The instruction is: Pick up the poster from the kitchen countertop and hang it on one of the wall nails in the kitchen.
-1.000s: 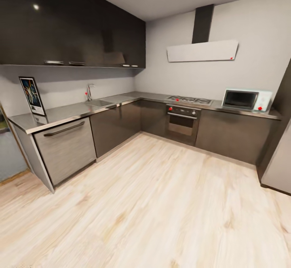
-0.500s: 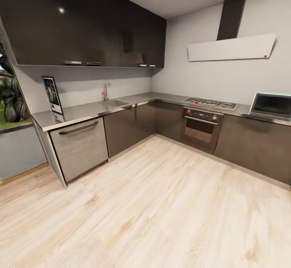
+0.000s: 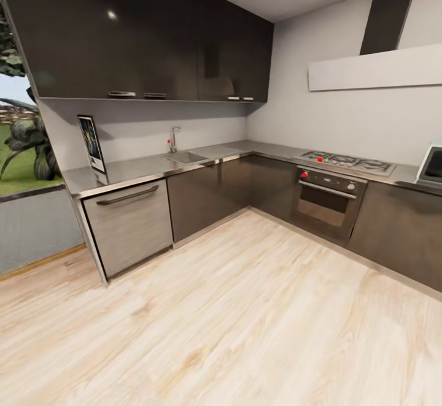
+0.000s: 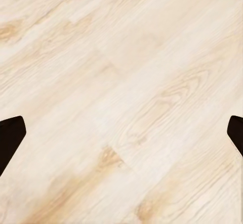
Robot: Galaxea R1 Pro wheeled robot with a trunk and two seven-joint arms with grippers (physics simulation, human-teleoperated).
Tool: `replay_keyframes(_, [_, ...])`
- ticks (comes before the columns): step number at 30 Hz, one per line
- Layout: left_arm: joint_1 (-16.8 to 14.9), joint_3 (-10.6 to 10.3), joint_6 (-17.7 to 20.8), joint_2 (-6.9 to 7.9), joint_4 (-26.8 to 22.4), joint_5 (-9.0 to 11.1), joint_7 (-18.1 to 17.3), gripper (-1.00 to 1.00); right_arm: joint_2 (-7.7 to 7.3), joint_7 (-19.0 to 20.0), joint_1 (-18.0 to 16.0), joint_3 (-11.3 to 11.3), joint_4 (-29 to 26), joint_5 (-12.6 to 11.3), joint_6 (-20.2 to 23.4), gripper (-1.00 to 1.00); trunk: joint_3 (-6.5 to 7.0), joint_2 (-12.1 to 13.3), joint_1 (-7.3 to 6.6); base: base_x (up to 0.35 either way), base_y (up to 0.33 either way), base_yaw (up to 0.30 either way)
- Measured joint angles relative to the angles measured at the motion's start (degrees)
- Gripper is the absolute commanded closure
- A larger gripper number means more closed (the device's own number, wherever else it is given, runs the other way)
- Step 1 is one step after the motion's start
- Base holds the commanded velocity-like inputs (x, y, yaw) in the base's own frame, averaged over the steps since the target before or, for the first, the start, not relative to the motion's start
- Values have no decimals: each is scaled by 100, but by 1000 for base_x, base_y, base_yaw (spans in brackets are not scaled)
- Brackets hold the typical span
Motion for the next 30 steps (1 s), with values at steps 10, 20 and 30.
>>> replay_keyframes(10, [-2,70,1,0,0,0,-1,-100,-4,5,0,-6,1,0,10,-100,-83,0,0,297,-169,5])
replay_keyframes(20, [1,90,-5,0,0,0,-1,-100,-30,6,0,65,14,12,0,-100,-132,0,0,305,-144,8])
replay_keyframes(30, [2,168,-1,0,-1,7,-1,-100,-25,-2,1,322,18,4,0,-100,-133,0,-1,328,-21,83])
